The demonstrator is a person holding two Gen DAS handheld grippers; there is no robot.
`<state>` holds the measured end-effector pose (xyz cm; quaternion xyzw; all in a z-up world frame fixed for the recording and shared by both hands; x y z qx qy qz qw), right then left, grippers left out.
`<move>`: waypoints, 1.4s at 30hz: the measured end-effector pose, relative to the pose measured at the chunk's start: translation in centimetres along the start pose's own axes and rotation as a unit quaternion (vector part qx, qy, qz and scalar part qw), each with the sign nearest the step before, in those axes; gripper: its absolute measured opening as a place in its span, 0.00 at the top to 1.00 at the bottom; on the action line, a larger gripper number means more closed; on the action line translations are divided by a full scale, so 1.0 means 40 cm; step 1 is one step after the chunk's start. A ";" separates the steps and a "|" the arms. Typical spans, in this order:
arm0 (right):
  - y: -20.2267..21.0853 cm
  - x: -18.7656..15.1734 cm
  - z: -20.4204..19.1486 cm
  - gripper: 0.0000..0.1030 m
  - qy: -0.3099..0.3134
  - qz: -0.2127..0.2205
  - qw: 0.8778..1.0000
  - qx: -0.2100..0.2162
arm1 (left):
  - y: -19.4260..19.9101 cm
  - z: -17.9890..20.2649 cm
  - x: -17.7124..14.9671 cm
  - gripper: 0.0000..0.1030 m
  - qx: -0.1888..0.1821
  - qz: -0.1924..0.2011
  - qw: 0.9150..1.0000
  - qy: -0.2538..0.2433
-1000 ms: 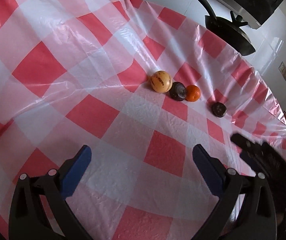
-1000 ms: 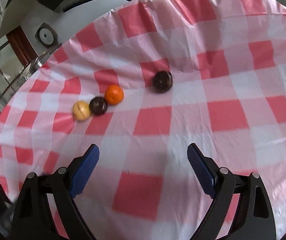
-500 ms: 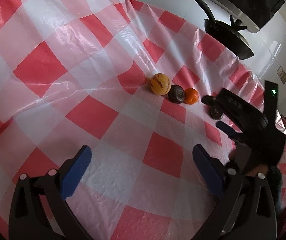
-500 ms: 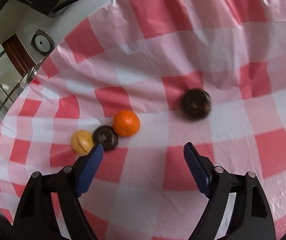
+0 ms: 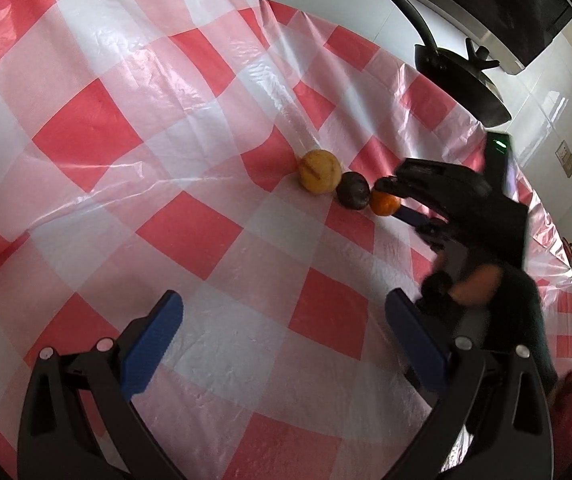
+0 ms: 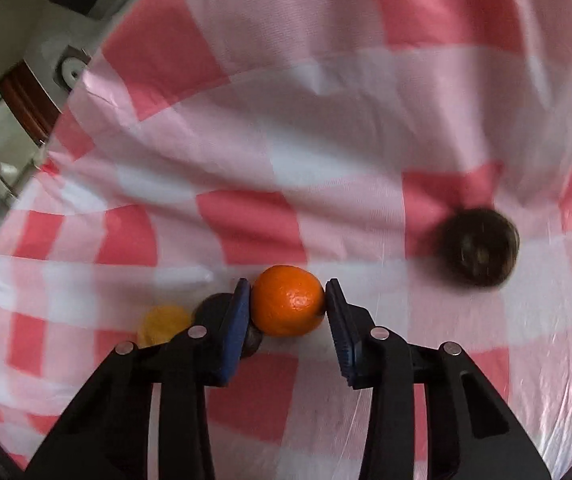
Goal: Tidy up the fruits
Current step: 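Grasp the orange with the right tool, then grasp a dark passion fruit with the left tool while the right tool holds the orange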
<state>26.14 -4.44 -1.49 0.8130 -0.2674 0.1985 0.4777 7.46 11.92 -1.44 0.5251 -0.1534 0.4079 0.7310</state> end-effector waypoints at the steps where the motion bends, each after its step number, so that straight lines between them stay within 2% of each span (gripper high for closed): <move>1: 0.025 -0.009 0.004 0.62 0.004 0.007 1.000 0.002 | -0.001 0.001 0.000 0.02 0.000 0.000 1.000 0.000; 3: 0.091 -0.033 0.016 0.62 0.012 0.023 1.000 0.012 | -0.001 0.001 0.000 0.02 0.001 0.000 1.000 0.000; 5: 0.144 -0.050 0.036 0.62 0.021 0.035 0.999 0.001 | -0.001 0.001 0.000 0.02 0.002 -0.001 1.000 0.000; 8: 0.225 -0.083 0.086 0.62 0.045 0.052 0.996 -0.049 | -0.002 0.002 0.000 0.02 0.004 -0.001 1.000 0.000; 9: 0.247 -0.097 0.105 0.62 0.068 0.055 0.993 -0.082 | -0.003 0.002 0.001 0.02 0.005 -0.002 1.000 0.000; 11: 0.267 -0.119 0.149 0.62 0.096 0.044 0.987 -0.122 | -0.004 0.002 0.000 0.02 0.006 -0.002 1.000 0.001; 13: 0.268 -0.138 0.190 0.62 0.101 0.021 0.985 -0.139 | -0.005 0.003 0.000 0.02 0.008 -0.003 1.000 0.000; 15: 0.270 -0.143 0.211 0.62 0.093 0.014 0.987 -0.127 | -0.006 0.002 -0.002 0.02 0.010 -0.004 1.000 0.001; 19: 0.257 -0.141 0.205 0.61 0.108 0.009 0.984 -0.138 | -0.011 0.002 -0.001 0.02 0.014 -0.008 1.000 -0.001; 21: 0.245 -0.144 0.206 0.60 0.106 -0.003 0.986 -0.130 | -0.015 0.004 -0.002 0.02 0.016 -0.012 1.000 -0.002; 26: 0.245 -0.139 0.234 0.61 0.062 -0.010 0.995 -0.077 | -0.035 0.020 -0.009 0.02 0.023 -0.036 0.999 -0.023; 28: 0.253 -0.133 0.259 0.61 0.020 -0.007 0.999 -0.027 | -0.058 0.038 0.000 0.02 0.038 -0.047 0.997 -0.041; 29: 0.255 -0.129 0.272 0.61 0.003 -0.002 1.000 -0.014 | -0.080 0.054 0.014 0.02 0.048 -0.051 0.996 -0.055; 32: 0.249 -0.129 0.263 0.61 0.008 -0.004 1.000 -0.014 | -0.143 0.105 0.069 0.02 0.090 -0.037 0.991 -0.087; 35: 0.246 -0.127 0.260 0.61 0.005 -0.003 1.000 -0.011 | -0.202 0.184 0.121 0.04 0.106 -0.021 0.984 -0.141; 38: 0.250 -0.123 0.265 0.61 -0.004 0.006 1.000 -0.016 | -0.246 0.286 0.153 0.05 0.087 -0.012 0.973 -0.214; 39: 0.265 -0.117 0.281 0.61 -0.019 0.022 0.999 -0.023 | -0.270 0.332 0.156 0.05 0.074 -0.019 0.966 -0.248; 42: 0.282 -0.110 0.307 0.61 -0.045 0.044 0.997 -0.036 | -0.314 0.424 0.156 0.05 0.037 -0.026 0.955 -0.294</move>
Point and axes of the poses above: each gripper's, at about its wrist camera, not at the fingertips, and y roughly against the way its jaws point, z to its right, x to its top, the point moved 5 cm from there along -y, roughly the way its jaws point, and after that the axes turned 1 degree about -x, right-handed, at the moved point
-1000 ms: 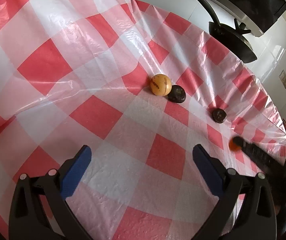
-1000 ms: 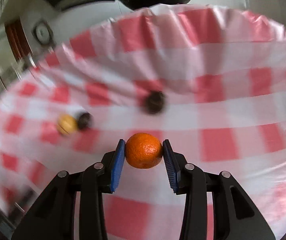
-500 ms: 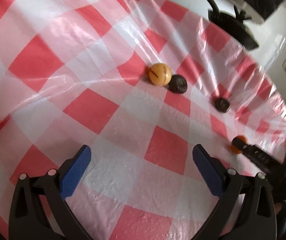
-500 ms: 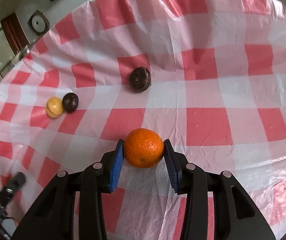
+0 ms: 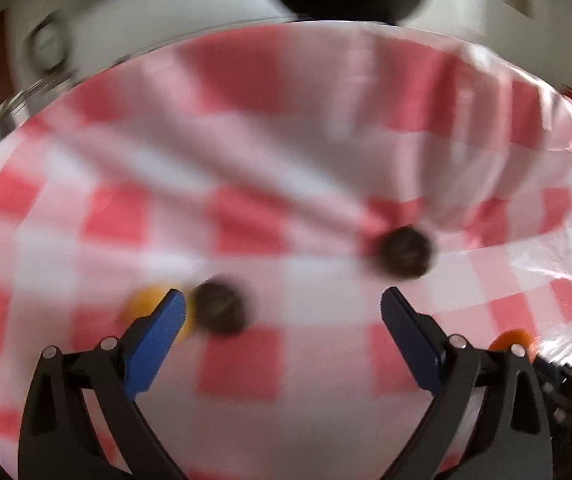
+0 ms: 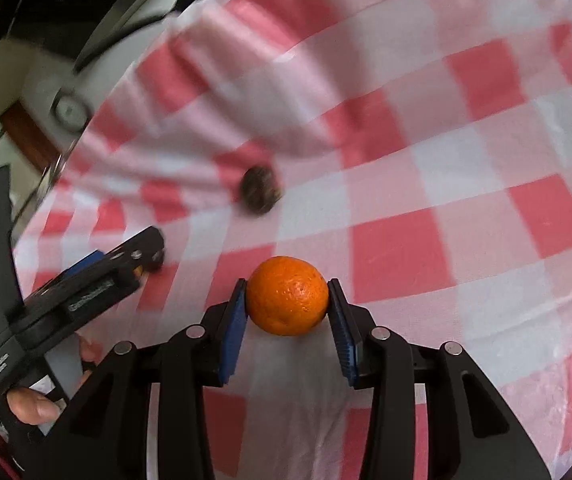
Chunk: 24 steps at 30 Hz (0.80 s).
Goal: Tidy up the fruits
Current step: 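Grasp a dark passion fruit with the left tool while the right tool holds the orange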
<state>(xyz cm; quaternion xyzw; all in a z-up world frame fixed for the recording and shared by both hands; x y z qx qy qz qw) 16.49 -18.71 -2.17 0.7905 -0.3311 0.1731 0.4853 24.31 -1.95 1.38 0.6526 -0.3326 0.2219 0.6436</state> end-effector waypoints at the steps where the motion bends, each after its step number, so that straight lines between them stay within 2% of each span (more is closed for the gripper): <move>1: 0.001 0.002 0.004 0.61 -0.004 0.002 1.000 -0.002 | -0.022 0.033 0.018 0.05 -0.017 -0.005 1.000 -0.011; 5: 0.006 0.006 0.014 0.61 -0.014 0.014 1.000 -0.011 | -0.102 0.113 0.043 0.05 -0.068 -0.040 0.997 -0.016; 6: 0.007 0.008 0.017 0.61 -0.016 0.016 1.000 -0.012 | -0.130 0.132 0.040 0.14 -0.082 -0.054 0.995 -0.015; 7: 0.007 0.006 0.019 0.61 -0.016 0.015 1.000 -0.012 | -0.146 0.139 0.037 0.38 -0.085 -0.064 0.994 -0.014; 8: 0.005 0.006 0.018 0.61 -0.014 0.013 1.000 -0.012 | -0.167 0.144 0.028 0.54 -0.089 -0.081 0.993 -0.009; 9: 0.004 0.007 0.017 0.61 -0.014 0.012 1.000 -0.012 | -0.163 0.142 0.030 0.63 -0.079 -0.068 0.994 -0.009; 11: 0.004 0.007 0.017 0.61 -0.014 0.011 1.000 -0.011 | -0.136 0.124 0.023 0.63 -0.083 -0.053 0.995 0.008; 16: 0.002 0.006 0.013 0.61 -0.012 0.008 1.000 -0.010 | 0.037 -0.006 -0.026 0.63 -0.044 0.015 0.997 0.056; 21: -0.001 0.008 0.011 0.61 -0.011 0.006 1.000 -0.009 | 0.190 -0.106 -0.142 0.63 -0.006 0.027 0.996 0.083; 24: -0.001 0.008 0.011 0.61 -0.011 0.005 1.000 -0.009 | 0.264 -0.112 -0.210 0.63 0.015 0.022 0.996 0.082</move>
Point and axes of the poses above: each gripper's, at about its wrist camera, not at the fingertips, and y roughly against the way its jaws point, z to its right, x to its top, the point moved 5 cm from there along -y, roughly the way its jaws point, and after that the axes turned 1 degree about -x, right-handed, at the moved point
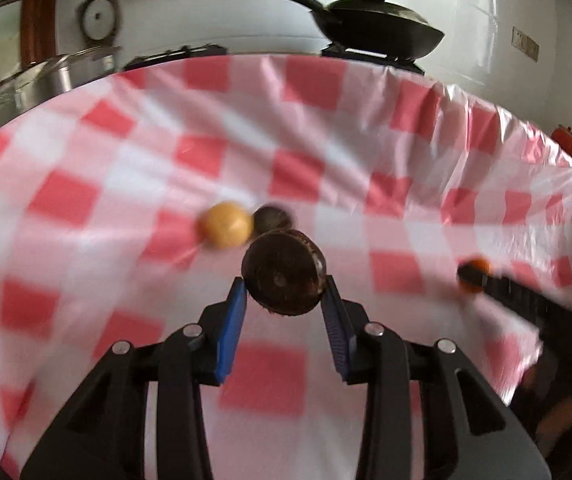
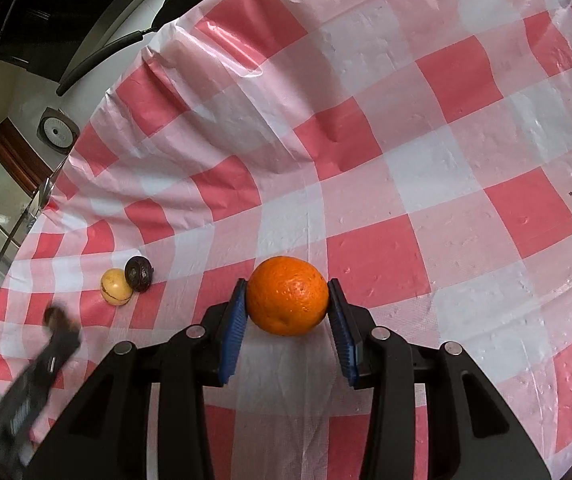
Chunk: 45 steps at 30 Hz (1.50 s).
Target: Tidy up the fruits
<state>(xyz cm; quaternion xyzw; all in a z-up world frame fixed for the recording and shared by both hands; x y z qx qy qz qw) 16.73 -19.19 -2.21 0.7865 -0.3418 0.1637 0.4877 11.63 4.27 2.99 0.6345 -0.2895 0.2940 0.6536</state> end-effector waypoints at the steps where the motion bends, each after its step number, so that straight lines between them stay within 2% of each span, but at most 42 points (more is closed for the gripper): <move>1: 0.000 -0.001 0.000 0.61 0.000 0.000 1.000 0.000 | 0.017 -0.008 -0.024 0.63 0.009 -0.003 1.000 -0.001; 7: 0.003 -0.002 -0.002 0.61 0.000 0.000 1.000 0.000 | 0.114 -0.044 -0.145 0.63 0.037 -0.025 0.999 -0.001; 12: 0.016 -0.036 -0.017 0.61 0.014 -0.026 0.999 -0.011 | 0.218 -0.061 -0.222 0.63 0.043 -0.023 0.999 -0.007; 16: 0.062 -0.122 -0.060 0.61 0.017 -0.039 0.999 0.017 | 0.277 -0.079 -0.269 0.63 0.050 -0.019 0.998 -0.021; 24: 0.135 -0.302 -0.215 0.61 0.073 -0.064 0.993 0.071 | 0.357 -0.159 -0.357 0.62 0.059 -0.021 0.998 -0.001; 33: 0.218 -0.492 -0.387 0.61 0.165 -0.088 0.978 0.095 | 0.444 -0.269 -0.457 0.63 0.068 -0.021 0.997 0.035; 40: 0.286 -0.644 -0.505 0.61 0.256 -0.095 0.956 0.107 | 0.526 -0.354 -0.519 0.63 0.087 -0.008 0.995 0.053; 43: 0.312 -0.684 -0.543 0.61 0.290 -0.084 0.947 0.112 | 0.544 -0.390 -0.542 0.63 0.090 -0.007 0.994 0.065; 45: 0.317 -0.686 -0.546 0.61 0.287 -0.082 0.947 0.113 | 0.545 -0.405 -0.551 0.63 0.082 -0.011 0.994 0.076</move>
Point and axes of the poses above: each gripper's, at about its wrist camera, not at the fingertips, and y roughly against the way its jaws point, z to its right, x to its top, the point moved 5 cm from there along -y, roughly the way its jaws point, and after that the axes turned 1 degree about -x, right-handed, at the moved point
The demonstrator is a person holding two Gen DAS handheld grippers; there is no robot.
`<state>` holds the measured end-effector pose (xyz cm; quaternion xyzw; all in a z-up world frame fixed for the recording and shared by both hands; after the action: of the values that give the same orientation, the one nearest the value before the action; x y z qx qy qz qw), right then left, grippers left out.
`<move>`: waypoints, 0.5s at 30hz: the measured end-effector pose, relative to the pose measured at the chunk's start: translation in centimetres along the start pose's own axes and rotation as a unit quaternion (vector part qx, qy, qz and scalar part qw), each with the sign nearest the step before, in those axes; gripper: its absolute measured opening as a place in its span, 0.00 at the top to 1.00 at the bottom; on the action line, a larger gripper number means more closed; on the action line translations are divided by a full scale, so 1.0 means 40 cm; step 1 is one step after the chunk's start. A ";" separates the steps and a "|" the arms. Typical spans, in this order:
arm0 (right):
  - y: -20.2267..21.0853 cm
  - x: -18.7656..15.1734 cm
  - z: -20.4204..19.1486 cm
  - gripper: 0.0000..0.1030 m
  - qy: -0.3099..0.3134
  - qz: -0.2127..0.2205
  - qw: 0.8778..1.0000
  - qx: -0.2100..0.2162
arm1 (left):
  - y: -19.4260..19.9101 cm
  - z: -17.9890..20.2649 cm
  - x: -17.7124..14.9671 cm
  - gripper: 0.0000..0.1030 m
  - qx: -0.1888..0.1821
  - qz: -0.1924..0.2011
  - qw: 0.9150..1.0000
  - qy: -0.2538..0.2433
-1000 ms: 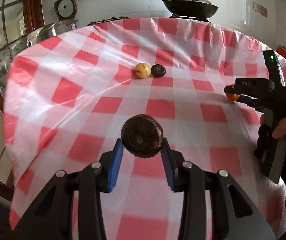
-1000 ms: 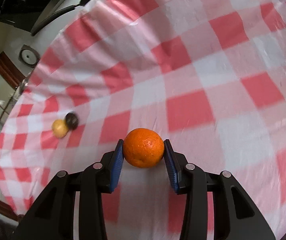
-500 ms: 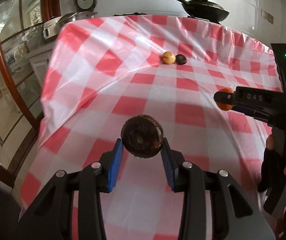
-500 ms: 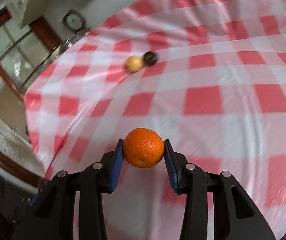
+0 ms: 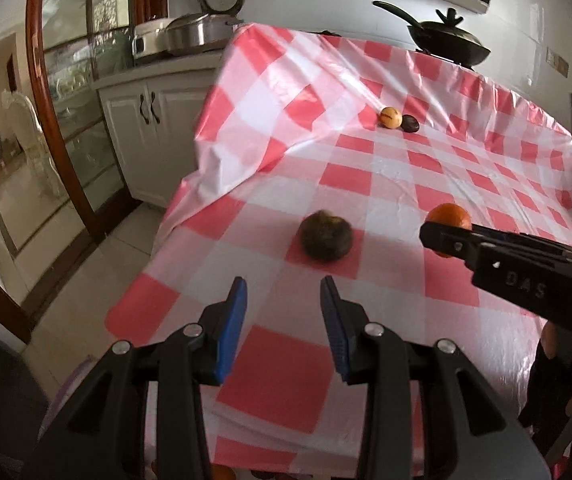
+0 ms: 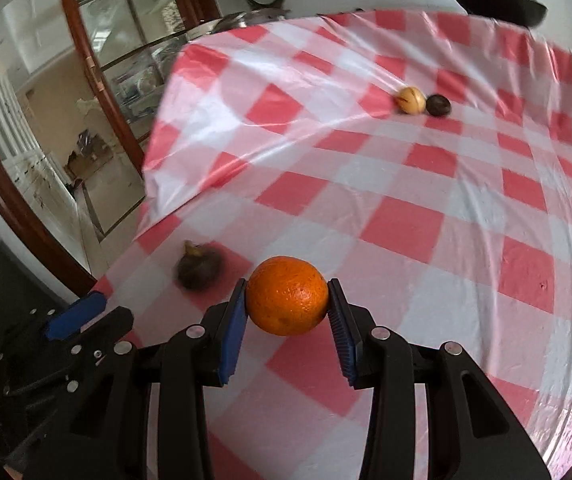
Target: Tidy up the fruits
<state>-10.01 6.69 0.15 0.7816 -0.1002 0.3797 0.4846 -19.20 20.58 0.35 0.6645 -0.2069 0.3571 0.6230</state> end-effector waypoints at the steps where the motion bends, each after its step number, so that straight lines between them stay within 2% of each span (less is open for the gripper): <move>1: 0.005 -0.001 0.005 0.61 -0.008 0.002 1.000 0.000 | -0.003 -0.009 -0.001 0.58 -0.010 -0.003 1.000 0.008; 2: 0.007 0.001 0.011 0.61 -0.014 0.003 1.000 -0.002 | -0.007 -0.008 0.001 0.50 -0.017 -0.006 1.000 0.011; 3: 0.007 0.003 0.018 0.61 -0.019 0.004 1.000 -0.004 | -0.016 -0.007 0.005 0.29 -0.032 -0.009 0.999 0.015; 4: 0.011 0.004 0.028 0.61 -0.027 0.005 1.000 -0.004 | -0.024 -0.001 0.008 0.20 -0.042 -0.009 0.999 0.015; 9: 0.033 0.004 0.069 0.61 -0.049 0.014 0.999 -0.008 | -0.124 0.064 0.046 0.20 -0.046 -0.038 0.998 -0.014; 11: 0.041 0.003 0.082 0.61 -0.049 0.017 0.999 -0.013 | -0.169 0.083 0.058 0.21 -0.039 -0.051 0.998 -0.025; 12: 0.044 0.002 0.087 0.61 -0.047 0.018 0.999 -0.016 | -0.185 0.092 0.063 0.27 -0.030 -0.055 0.998 -0.032; 13: 0.044 -0.001 0.090 0.61 -0.046 0.018 0.999 -0.017 | -0.193 0.103 0.073 0.44 -0.020 -0.055 0.997 -0.044; 15: 0.045 -0.006 0.095 0.61 -0.046 0.017 0.999 -0.019 | -0.197 0.113 0.084 0.59 -0.018 -0.058 0.997 -0.052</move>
<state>-9.23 2.55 0.28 0.7875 -0.1427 0.3492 0.4874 -10.33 17.84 -2.41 0.6818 -0.2067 0.2814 0.6429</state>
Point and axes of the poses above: each gripper's, at about its wrist camera, not at the fingertips, and y roughly against the way its jaws point, z to its right, x to its top, the point moved 5 cm from there along -y, roughly the way its jaws point, and after that the axes turned 1 degree about -x, right-handed, at the moved point
